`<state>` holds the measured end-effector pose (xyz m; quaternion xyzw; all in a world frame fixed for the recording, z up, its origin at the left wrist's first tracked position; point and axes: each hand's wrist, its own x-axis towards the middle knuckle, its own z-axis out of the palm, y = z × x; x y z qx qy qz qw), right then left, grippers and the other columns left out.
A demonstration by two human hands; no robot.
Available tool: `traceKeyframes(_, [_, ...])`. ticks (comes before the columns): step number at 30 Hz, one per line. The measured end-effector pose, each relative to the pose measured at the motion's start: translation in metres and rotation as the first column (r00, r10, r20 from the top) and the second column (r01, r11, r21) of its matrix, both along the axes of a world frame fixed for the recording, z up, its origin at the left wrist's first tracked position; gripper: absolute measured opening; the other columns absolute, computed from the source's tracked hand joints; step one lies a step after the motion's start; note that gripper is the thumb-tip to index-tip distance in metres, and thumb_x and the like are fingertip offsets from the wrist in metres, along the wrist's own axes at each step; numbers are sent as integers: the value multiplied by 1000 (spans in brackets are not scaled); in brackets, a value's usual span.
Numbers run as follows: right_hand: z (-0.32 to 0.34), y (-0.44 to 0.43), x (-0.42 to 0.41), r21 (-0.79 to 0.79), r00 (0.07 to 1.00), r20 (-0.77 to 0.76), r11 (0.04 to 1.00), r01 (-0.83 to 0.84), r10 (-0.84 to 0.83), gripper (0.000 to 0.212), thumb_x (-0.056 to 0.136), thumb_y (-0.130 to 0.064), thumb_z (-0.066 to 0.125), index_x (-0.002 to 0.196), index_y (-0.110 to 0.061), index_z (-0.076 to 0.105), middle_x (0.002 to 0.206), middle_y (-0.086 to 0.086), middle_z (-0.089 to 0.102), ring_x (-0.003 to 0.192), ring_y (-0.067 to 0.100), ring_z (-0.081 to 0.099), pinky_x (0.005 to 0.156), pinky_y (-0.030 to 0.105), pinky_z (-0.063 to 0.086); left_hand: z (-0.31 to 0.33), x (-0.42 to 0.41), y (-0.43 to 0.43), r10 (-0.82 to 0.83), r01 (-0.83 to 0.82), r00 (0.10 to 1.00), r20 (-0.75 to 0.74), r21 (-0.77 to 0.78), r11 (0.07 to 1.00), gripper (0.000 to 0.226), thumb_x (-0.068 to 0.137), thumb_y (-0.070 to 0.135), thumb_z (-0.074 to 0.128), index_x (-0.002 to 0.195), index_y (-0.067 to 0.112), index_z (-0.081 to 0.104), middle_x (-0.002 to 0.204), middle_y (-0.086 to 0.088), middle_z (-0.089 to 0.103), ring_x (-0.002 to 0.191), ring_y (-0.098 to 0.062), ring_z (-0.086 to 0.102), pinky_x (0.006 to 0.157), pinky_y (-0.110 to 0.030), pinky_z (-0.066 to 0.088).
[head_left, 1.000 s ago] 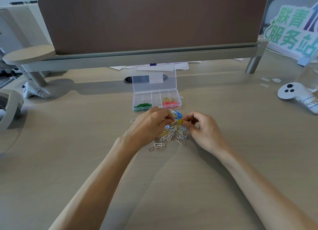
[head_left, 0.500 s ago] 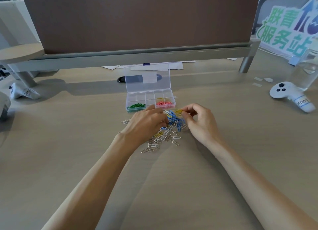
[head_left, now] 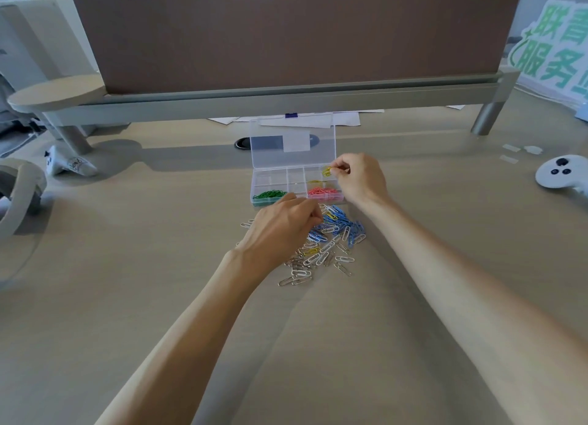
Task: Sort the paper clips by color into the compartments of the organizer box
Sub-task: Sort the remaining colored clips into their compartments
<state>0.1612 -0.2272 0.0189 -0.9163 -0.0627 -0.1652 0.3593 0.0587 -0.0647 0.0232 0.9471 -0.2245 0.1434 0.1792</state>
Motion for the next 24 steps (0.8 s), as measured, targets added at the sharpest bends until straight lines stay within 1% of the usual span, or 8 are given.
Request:
traceKeyframes(4, [-8, 1, 4, -144, 999, 16, 988, -48, 51, 18, 90, -11, 56, 94, -12, 73, 95, 7, 74, 90, 27, 63, 77, 41, 53, 3, 1, 0, 76, -79, 997, -25, -118, 990, 13, 97, 19, 52, 97, 13, 64, 95, 3, 67, 92, -17, 54, 71, -40, 51])
traceKeyframes(7, [-14, -3, 2, -233, 998, 29, 971, -51, 59, 14, 84, -1, 51, 82, -3, 65, 79, 16, 68, 78, 30, 58, 65, 39, 50, 2, 5, 0, 86, -103, 993, -85, -213, 972, 16, 96, 6, 51, 101, 9, 66, 95, -1, 69, 97, -21, 55, 79, -36, 48])
traceKeyframes(11, [-5, -7, -25, -42, 989, 118, 996, -80, 85, 19, 92, -13, 55, 96, -11, 74, 90, 4, 74, 84, 21, 65, 73, 31, 52, 2, 5, 0, 113, -149, 984, -138, -283, 948, 20, 94, 5, 52, 107, 11, 66, 92, 0, 70, 96, -14, 57, 75, -20, 41])
traceKeyframes(14, [4, -6, -65, 54, 970, 109, 973, -222, 216, 18, 92, -20, 60, 102, -18, 75, 92, -8, 73, 81, 7, 64, 71, 16, 47, 5, 2, -1, 127, -159, 984, -125, -291, 943, 18, 93, 9, 54, 107, 19, 60, 87, 11, 68, 96, -12, 53, 73, -30, 46])
traceKeyframes(17, [3, -7, -89, 128, 955, 70, 947, -296, 289, 13, 89, -22, 66, 98, -22, 76, 85, -14, 71, 75, 4, 63, 69, 13, 47, 8, -1, -3, 144, -163, 985, -89, -266, 950, 16, 92, 11, 56, 104, 20, 56, 87, 13, 66, 97, -13, 52, 70, -35, 48])
traceKeyframes(20, [-1, -12, -96, 148, 964, 28, 953, -265, 264, 10, 86, -17, 69, 94, -20, 75, 77, -14, 68, 68, 3, 58, 63, 10, 41, 10, -3, -6, 141, -154, 987, -74, -223, 963, 16, 93, 13, 56, 107, 20, 58, 95, 9, 65, 99, -13, 53, 70, -34, 48])
traceKeyframes(22, [-5, -20, -99, 164, 982, 21, 969, -186, 185, 8, 87, -16, 68, 91, -20, 74, 76, -11, 67, 66, 5, 56, 61, 10, 39, 10, 0, -11, 134, -143, 989, -63, -185, 972, 19, 94, 13, 54, 112, 18, 61, 104, 5, 66, 103, -14, 54, 74, -33, 49])
traceKeyframes(24, [-10, -29, -101, 204, 996, 12, 975, -86, 85, 7, 88, -16, 66, 88, -21, 72, 74, -12, 65, 64, 4, 54, 59, 9, 38, 8, 6, -15, 96, -100, 994, -45, -109, 989, 20, 94, 11, 53, 111, 15, 64, 111, 2, 66, 108, -18, 53, 80, -39, 51])
